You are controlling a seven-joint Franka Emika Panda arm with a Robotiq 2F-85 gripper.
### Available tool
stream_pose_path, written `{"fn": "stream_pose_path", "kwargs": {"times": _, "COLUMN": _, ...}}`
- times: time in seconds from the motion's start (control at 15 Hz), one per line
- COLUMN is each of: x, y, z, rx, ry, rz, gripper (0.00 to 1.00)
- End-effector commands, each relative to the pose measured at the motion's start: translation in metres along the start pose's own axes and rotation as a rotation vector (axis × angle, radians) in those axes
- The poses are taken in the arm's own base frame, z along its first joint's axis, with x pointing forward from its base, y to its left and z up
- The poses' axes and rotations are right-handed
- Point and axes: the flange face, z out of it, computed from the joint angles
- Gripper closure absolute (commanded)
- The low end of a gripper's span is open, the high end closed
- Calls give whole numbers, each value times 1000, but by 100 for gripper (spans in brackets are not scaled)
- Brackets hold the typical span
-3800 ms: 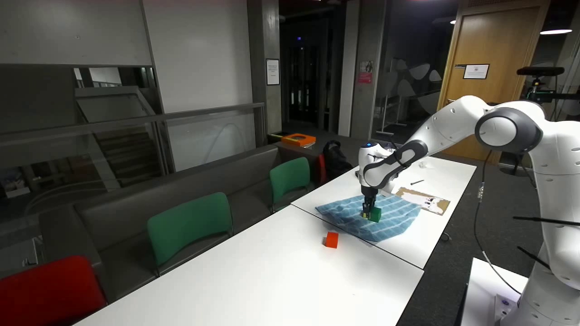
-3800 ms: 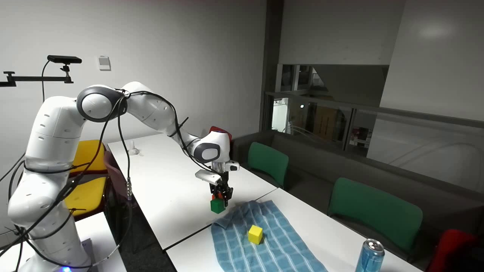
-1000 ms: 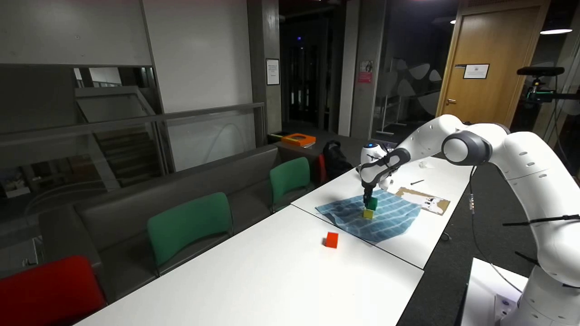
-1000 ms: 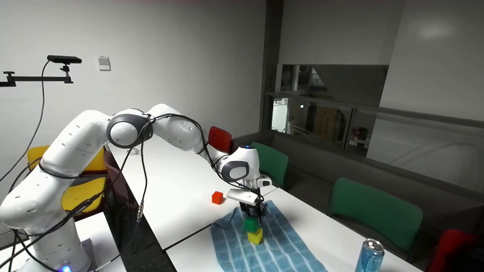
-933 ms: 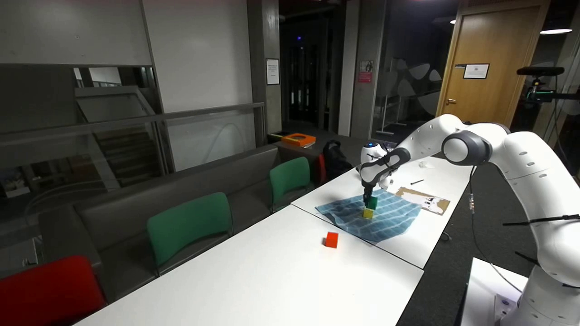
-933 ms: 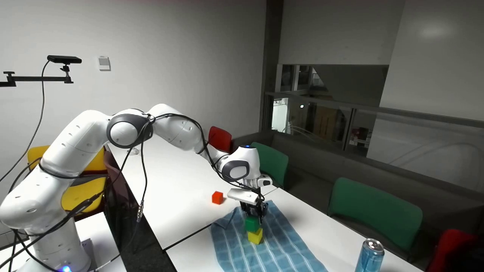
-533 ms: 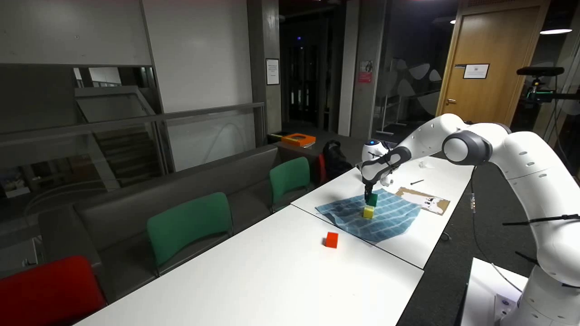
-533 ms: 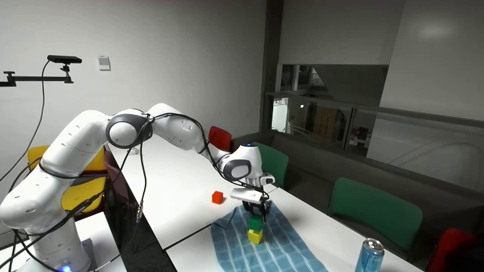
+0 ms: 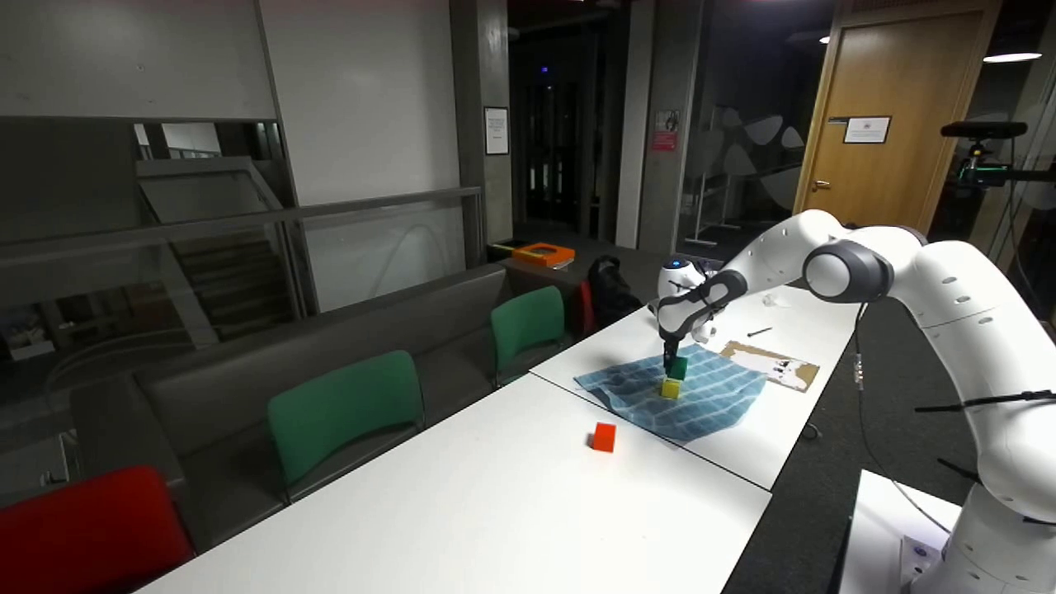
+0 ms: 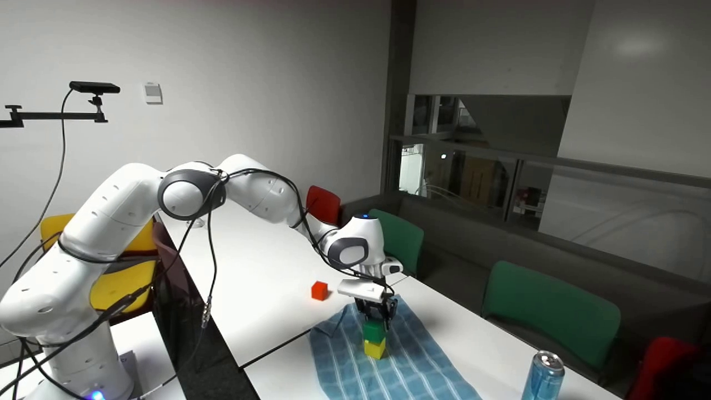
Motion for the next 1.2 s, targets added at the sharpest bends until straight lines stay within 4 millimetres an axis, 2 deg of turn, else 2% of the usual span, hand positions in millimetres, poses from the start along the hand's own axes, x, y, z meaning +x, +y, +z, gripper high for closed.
{"fn": "stream_pose_path", "kwargs": {"times": 0.0, "x": -1, "y": 0, "z": -1, "rx": -2, "ry": 5, "rz": -4, "gripper": 69}}
{"fn": "stream_pose_path", "kwargs": {"times": 0.73, "x": 2, "y": -6, "z": -1, "rx": 45, "ry": 39, "rz": -18, "gripper": 69}}
{"fn": "stream_pose_path", "kwargs": {"times": 1.13, "x": -2, "y": 4, "z": 10, "rx": 41, "ry": 29, "rz": -28, "gripper": 69}}
